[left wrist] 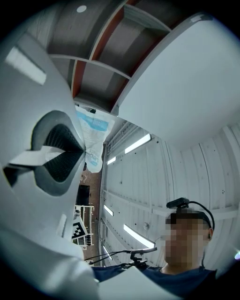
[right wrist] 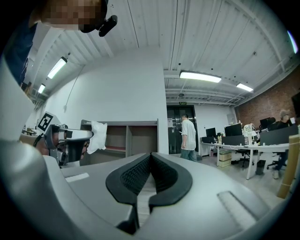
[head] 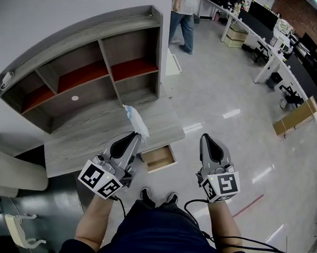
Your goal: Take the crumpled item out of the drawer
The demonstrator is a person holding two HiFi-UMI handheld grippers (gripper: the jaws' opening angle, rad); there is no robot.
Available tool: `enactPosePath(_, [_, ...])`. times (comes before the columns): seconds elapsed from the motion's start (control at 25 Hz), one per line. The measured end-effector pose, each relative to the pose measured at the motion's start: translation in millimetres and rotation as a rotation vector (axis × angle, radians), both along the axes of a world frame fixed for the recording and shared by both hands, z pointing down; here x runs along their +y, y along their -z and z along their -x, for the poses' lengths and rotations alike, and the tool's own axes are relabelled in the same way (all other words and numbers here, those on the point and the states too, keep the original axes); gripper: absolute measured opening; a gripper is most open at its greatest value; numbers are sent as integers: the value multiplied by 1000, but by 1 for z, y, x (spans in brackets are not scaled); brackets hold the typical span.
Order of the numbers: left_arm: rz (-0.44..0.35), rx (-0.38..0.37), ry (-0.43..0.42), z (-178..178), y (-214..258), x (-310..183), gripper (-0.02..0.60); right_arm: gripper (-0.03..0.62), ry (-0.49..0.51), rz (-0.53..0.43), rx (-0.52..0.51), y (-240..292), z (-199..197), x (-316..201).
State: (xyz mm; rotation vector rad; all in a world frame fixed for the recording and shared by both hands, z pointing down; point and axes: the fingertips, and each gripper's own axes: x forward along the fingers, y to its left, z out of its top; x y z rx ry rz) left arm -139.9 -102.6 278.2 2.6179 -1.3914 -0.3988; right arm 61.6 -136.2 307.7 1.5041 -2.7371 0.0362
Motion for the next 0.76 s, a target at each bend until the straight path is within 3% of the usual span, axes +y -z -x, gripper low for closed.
enactPosePath(0.76, [31, -16, -13, 4, -11, -5, 5, 5, -1, 12, 13, -4, 7, -3])
